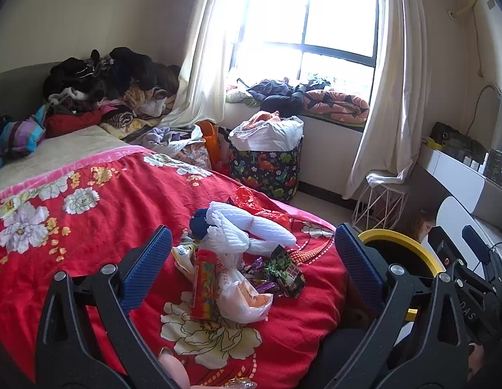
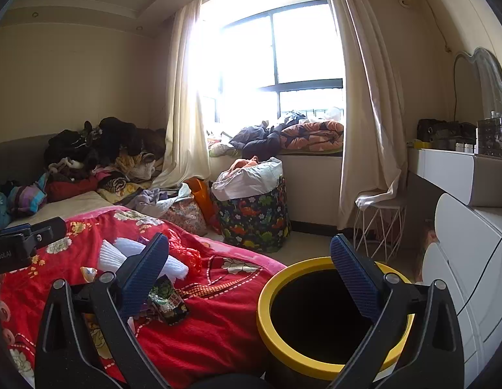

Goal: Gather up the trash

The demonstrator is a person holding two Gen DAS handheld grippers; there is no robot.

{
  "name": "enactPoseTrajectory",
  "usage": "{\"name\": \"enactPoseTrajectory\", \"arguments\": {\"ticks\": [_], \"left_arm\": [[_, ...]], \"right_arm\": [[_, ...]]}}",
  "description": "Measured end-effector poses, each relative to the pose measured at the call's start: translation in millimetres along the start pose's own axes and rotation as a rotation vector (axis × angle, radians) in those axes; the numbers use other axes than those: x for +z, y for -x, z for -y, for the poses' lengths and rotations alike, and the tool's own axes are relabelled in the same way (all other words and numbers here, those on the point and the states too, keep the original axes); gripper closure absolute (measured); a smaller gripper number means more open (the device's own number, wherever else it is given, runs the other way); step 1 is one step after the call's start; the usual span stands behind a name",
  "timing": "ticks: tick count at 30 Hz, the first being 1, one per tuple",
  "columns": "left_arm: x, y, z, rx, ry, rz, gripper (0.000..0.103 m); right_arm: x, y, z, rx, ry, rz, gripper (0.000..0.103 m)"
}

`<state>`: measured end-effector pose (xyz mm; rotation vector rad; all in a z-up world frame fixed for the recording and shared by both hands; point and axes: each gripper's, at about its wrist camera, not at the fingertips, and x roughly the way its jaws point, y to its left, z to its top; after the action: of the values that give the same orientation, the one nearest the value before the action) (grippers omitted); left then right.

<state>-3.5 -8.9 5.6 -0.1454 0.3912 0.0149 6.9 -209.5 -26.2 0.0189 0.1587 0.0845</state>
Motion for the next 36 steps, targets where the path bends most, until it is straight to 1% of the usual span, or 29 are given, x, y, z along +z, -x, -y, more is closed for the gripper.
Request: {"name": "enactPoseTrajectory", "arguments": {"ticks": [36], "left_arm": [[-0.2, -2.1, -1.7, -0.007, 0.005, -0.006, 0.011]], "right_arm": [[-1.4, -0.5, 1.7, 0.000, -0.006, -0.009, 0.006]]}}
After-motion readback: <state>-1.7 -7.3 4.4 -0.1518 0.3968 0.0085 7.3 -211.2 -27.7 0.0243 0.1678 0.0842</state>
